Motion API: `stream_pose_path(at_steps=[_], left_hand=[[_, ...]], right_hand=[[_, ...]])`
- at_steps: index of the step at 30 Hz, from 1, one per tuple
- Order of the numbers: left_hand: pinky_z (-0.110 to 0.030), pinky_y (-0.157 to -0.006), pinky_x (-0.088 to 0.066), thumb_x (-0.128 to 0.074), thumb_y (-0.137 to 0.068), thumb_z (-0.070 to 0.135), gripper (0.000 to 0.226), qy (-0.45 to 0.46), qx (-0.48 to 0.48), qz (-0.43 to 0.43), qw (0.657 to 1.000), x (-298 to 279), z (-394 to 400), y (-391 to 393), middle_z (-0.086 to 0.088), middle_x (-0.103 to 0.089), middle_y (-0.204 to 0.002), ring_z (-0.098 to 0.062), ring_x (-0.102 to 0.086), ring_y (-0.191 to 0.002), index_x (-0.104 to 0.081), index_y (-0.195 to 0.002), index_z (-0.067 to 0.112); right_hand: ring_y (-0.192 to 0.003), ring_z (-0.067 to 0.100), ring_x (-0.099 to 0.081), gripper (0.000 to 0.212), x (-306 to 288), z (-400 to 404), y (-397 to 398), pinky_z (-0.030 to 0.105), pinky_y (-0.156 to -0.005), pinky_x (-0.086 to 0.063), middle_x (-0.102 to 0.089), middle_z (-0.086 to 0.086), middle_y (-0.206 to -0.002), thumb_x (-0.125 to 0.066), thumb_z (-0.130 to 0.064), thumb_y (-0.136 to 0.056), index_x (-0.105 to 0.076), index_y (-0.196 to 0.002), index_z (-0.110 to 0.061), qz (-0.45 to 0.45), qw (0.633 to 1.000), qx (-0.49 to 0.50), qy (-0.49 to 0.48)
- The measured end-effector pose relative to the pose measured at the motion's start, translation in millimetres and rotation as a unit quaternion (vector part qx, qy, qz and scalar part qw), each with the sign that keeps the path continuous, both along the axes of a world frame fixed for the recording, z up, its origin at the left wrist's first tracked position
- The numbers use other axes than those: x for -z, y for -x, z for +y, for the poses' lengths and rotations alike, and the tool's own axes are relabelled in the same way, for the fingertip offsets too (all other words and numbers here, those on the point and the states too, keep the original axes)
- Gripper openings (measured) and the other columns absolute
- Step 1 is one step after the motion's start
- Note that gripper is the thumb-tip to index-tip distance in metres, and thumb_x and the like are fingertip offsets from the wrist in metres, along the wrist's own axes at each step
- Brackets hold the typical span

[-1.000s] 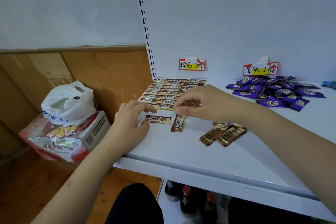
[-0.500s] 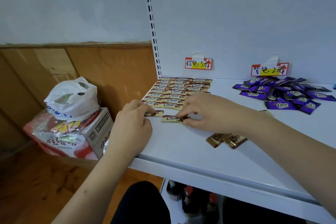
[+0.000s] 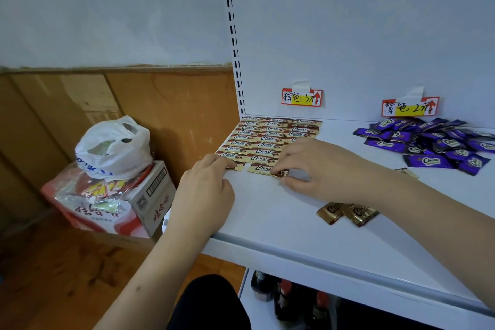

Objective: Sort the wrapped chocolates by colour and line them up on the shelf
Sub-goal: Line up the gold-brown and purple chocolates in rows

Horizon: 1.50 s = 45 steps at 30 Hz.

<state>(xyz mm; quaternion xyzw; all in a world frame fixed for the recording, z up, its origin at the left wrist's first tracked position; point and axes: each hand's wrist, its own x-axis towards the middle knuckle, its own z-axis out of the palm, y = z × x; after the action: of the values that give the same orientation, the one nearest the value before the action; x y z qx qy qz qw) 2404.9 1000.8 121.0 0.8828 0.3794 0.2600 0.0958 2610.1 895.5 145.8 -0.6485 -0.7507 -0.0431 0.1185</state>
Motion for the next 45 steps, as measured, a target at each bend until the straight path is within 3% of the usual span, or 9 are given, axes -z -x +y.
stream_pose_path(at_steps=[11, 22, 26, 30, 34, 36, 39, 41, 45], left_hand=[[-0.025, -0.092, -0.047, -0.039, -0.097, 0.009, 0.041, 0.013, 0.007, -0.014, 1.0, 0.4, -0.7, 0.5, 0.01, -0.052, -0.137, -0.008, -0.049, -0.117, -0.056, -0.13, 0.026], [-0.033, -0.098, -0.048, -0.039, -0.097, 0.009, 0.041, 0.019, 0.024, -0.003, 1.0, 0.5, 0.5, -0.6, 0.009, -0.051, -0.139, -0.011, -0.048, -0.12, -0.055, -0.13, 0.026], [-0.035, -0.103, -0.044, -0.043, -0.092, 0.003, 0.046, 0.001, 0.043, -0.025, 0.999, 2.8, 1.7, -0.8, 0.007, -0.049, -0.138, -0.012, -0.043, -0.124, -0.057, -0.13, 0.025], [-0.028, -0.085, -0.048, -0.051, -0.093, 0.004, 0.036, -0.042, 0.07, -0.072, 0.994, 0.0, -4.7, -3.9, 0.006, -0.054, -0.12, -0.015, -0.05, -0.109, -0.063, -0.119, 0.024], [-0.009, -0.065, -0.039, -0.051, -0.098, 0.022, 0.021, 0.056, 0.199, -0.061, 0.976, -13.6, -34.8, -35.2, 0.022, -0.056, -0.097, 0.002, -0.053, -0.088, -0.062, -0.104, 0.039], [-0.012, -0.068, -0.04, -0.054, -0.096, 0.038, 0.014, 0.085, 0.274, -0.01, 0.958, -17.8, -53.4, -55.7, 0.021, -0.055, -0.095, 0.003, -0.052, -0.089, -0.06, -0.109, 0.041], [-0.019, -0.081, -0.042, -0.055, -0.089, 0.059, 0.035, 0.101, 0.315, 0.059, 0.942, -17.0, -66.8, -82.9, 0.019, -0.052, -0.104, 0.002, -0.048, -0.098, -0.058, -0.118, 0.039], [-0.022, -0.086, -0.042, -0.06, -0.084, 0.062, 0.04, 0.103, 0.319, 0.074, 0.939, -14.4, -66.1, -94.8, 0.018, -0.05, -0.106, 0.001, -0.046, -0.1, -0.059, -0.117, 0.038], [-0.016, -0.073, -0.039, -0.068, -0.083, 0.052, 0.023, 0.124, 0.33, 0.026, 0.935, -9.1, -61.1, -98.2, 0.016, -0.055, -0.097, 0.003, -0.049, -0.092, -0.065, -0.102, 0.04]], right_hand=[[-0.109, 0.011, -0.043, 0.035, 5.9, 3.3, -3.2, 0.035, -0.097, -0.042, -0.056, -0.013, -0.119, -0.052, -0.045, -0.096, -0.06, -0.128, -0.032, 0.007, 1.0, 0.001, 0.002], [-0.116, 0.01, -0.041, 0.04, 8.9, 4.1, -3.6, 0.035, -0.102, -0.038, -0.051, -0.012, -0.127, -0.052, -0.045, -0.097, -0.055, -0.134, -0.031, 0.024, 1.0, 0.0, 0.014], [-0.124, 0.013, -0.044, 0.046, 2.5, -0.1, -9.1, 0.034, -0.103, -0.038, -0.044, -0.008, -0.14, -0.051, -0.042, -0.098, -0.048, -0.142, -0.03, 0.04, 0.998, -0.002, -0.049], [-0.111, 0.006, -0.052, 0.034, -25.5, -15.0, -32.5, 0.015, -0.089, -0.036, -0.053, -0.01, -0.127, -0.056, -0.03, -0.098, -0.058, -0.132, -0.03, 0.174, 0.982, 0.064, -0.036], [-0.1, 0.0, -0.059, 0.02, -48.7, -48.5, -67.1, 0.02, -0.087, -0.046, -0.063, -0.021, -0.113, -0.059, -0.028, -0.096, -0.068, -0.113, -0.034, 0.172, 0.971, 0.147, 0.077], [-0.095, -0.005, -0.058, 0.016, -53.0, -71.2, -81.2, 0.017, -0.085, -0.044, -0.065, -0.024, -0.105, -0.06, -0.032, -0.095, -0.069, -0.109, -0.036, 0.178, 0.962, 0.166, 0.126], [-0.096, -0.005, -0.055, 0.02, -39.0, -104.1, -93.3, 0.011, -0.082, -0.04, -0.062, -0.023, -0.101, -0.057, -0.045, -0.094, -0.068, -0.109, -0.036, 0.201, 0.95, 0.216, 0.105], [-0.103, -0.001, -0.052, 0.024, -18.8, -118.6, -102.6, 0.018, -0.09, -0.04, -0.059, -0.019, -0.107, -0.055, -0.046, -0.094, -0.067, -0.111, -0.035, 0.179, 0.957, 0.224, 0.048], [-0.109, 0.0, -0.047, 0.016, 3.7, -123.4, -106.0, 0.025, -0.097, -0.035, -0.056, -0.016, -0.109, -0.069, -0.042, -0.087, -0.067, -0.101, -0.036, 0.161, 0.968, 0.193, 0.027]])
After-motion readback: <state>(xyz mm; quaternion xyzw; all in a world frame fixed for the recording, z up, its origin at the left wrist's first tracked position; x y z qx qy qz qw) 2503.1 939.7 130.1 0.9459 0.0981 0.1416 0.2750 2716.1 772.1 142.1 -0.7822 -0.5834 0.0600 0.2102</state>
